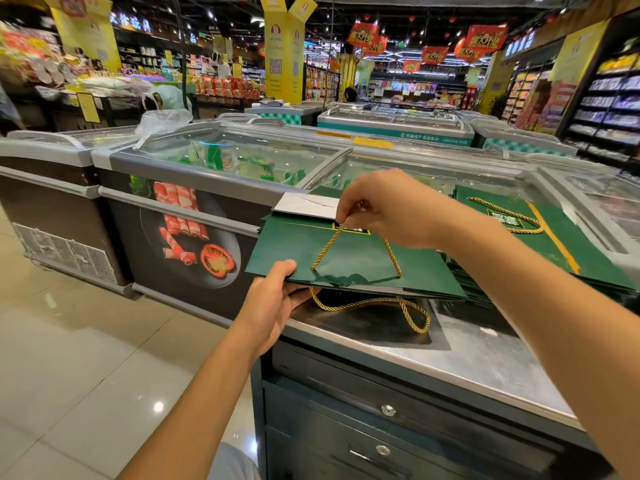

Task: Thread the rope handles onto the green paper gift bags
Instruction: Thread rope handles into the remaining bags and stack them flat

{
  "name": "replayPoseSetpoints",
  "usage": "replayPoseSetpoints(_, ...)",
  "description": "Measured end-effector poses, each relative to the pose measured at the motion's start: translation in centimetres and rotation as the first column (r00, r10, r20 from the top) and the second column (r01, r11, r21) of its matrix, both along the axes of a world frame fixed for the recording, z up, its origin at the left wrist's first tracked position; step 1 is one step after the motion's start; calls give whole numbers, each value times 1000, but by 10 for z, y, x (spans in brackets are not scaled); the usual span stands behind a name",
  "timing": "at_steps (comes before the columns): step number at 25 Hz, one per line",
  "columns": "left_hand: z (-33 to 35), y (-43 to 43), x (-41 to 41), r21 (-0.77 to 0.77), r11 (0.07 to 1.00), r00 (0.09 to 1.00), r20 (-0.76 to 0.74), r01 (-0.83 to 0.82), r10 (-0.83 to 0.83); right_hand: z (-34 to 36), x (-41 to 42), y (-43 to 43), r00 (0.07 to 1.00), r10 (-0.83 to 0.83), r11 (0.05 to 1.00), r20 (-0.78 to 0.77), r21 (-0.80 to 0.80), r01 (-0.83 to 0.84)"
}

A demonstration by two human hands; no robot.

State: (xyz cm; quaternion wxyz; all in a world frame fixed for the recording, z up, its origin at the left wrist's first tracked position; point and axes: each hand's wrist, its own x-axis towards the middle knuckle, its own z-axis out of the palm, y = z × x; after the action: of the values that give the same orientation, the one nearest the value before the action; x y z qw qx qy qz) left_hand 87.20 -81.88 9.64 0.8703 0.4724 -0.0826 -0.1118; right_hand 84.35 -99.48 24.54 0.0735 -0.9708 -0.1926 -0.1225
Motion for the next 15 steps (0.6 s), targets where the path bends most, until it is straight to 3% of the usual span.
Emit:
replayPoseSetpoints(5,-1,1,1,-12,1000,1000,-2,15,-15,18,-5,-5,999,6,997,35,82,-9)
replayPoseSetpoints(15,-1,1,0,-16,999,1000,4,31,-31,55,-16,-10,993,13,997,116,80,-22)
